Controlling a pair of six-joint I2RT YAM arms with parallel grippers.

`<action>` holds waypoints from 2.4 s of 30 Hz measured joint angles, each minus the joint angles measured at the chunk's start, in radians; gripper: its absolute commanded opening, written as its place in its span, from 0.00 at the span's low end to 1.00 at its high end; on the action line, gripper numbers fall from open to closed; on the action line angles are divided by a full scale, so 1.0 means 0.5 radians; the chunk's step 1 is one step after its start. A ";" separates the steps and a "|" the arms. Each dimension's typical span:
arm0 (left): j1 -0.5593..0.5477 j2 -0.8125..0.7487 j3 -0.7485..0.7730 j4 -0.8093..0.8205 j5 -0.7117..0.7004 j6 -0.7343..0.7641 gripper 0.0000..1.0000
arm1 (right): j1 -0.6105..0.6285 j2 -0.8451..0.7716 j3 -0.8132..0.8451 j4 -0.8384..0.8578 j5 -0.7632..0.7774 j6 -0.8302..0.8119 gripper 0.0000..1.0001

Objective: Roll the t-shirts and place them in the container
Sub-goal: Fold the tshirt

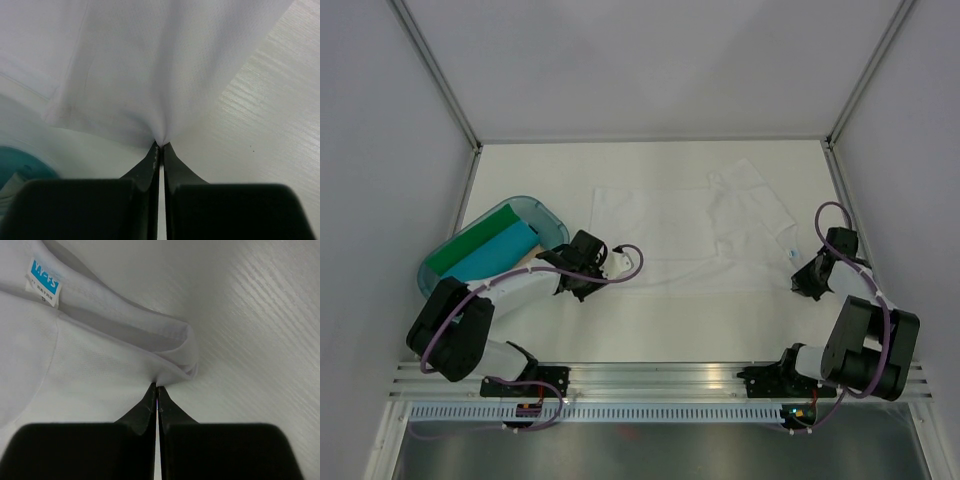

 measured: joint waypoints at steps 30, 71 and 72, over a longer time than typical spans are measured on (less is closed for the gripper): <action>0.002 -0.473 0.183 -0.856 0.483 0.226 0.57 | -0.117 -0.829 0.237 -0.838 -0.179 -0.037 0.70; 0.674 1.783 2.435 -0.724 0.264 -0.542 0.42 | 0.682 2.259 2.856 -0.071 -0.112 -0.566 0.13; 0.674 1.783 2.435 -0.724 0.266 -0.542 0.39 | 0.680 2.257 2.847 -0.055 -0.112 -0.563 0.10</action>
